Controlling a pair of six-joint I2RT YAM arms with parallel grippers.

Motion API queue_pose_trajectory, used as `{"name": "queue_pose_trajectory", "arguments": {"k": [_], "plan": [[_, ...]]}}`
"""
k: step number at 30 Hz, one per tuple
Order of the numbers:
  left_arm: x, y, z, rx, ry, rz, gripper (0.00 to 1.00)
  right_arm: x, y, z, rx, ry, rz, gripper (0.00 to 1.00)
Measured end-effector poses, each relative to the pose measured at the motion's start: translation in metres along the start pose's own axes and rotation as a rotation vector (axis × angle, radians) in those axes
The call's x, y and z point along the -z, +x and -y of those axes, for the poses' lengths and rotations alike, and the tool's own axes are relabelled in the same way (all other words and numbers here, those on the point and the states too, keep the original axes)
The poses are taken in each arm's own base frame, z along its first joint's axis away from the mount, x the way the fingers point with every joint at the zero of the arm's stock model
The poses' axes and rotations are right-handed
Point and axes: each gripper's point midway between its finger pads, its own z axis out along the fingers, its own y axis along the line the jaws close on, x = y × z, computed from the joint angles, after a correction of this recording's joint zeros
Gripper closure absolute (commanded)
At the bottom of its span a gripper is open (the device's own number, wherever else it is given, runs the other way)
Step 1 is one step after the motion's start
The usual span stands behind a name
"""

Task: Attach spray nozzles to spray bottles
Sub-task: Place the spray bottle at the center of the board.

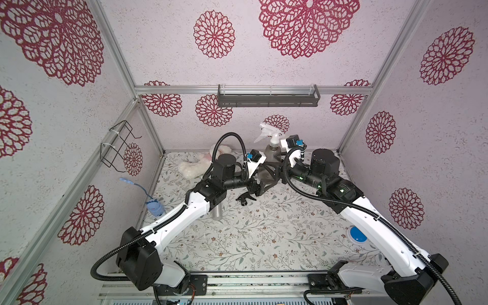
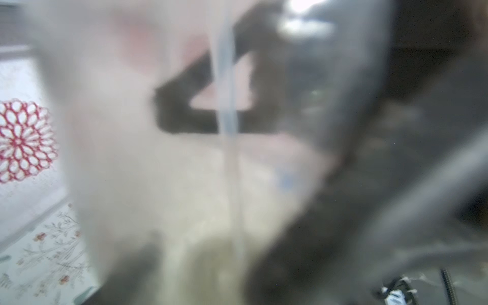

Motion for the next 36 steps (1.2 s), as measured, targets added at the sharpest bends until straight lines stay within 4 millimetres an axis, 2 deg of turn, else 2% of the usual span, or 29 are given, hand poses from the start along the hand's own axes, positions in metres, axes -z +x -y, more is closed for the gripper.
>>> {"name": "queue_pose_trajectory", "arguments": {"k": [8, 11, 14, 17, 20, 23, 25, 28, 36], "plan": [[0.008, 0.015, -0.005, 0.002, -0.063, -0.02, 0.03, -0.001, 0.007, 0.019, -0.001, 0.104, 0.002, 0.33], [0.019, 0.033, -0.014, 0.016, -0.154, -0.038, 0.03, 0.002, 0.003, 0.028, 0.006, 0.158, 0.039, 0.33], [0.041, 0.053, -0.034, 0.046, -0.328, -0.026, 0.03, 0.012, 0.014, 0.04, 0.01, 0.232, 0.077, 0.34], [0.069, 0.075, -0.046, 0.073, -0.481, 0.024, 0.03, 0.023, 0.043, 0.055, 0.014, 0.317, 0.11, 0.34], [0.093, 0.092, -0.052, 0.084, -0.589, 0.064, 0.03, 0.028, 0.097, 0.073, 0.018, 0.407, 0.104, 0.34], [0.11, 0.093, -0.054, 0.077, -0.658, 0.098, 0.03, 0.03, 0.156, 0.086, 0.037, 0.479, 0.052, 0.33], [0.121, 0.086, -0.053, 0.065, -0.701, 0.143, 0.03, 0.032, 0.185, 0.093, 0.054, 0.521, 0.03, 0.33], [0.134, 0.08, -0.053, 0.057, -0.747, 0.203, 0.03, 0.032, 0.205, 0.104, 0.079, 0.58, 0.035, 0.33], [0.154, 0.089, -0.063, 0.062, -0.86, 0.223, 0.03, 0.011, 0.231, 0.125, 0.115, 0.661, 0.067, 0.33]]}}
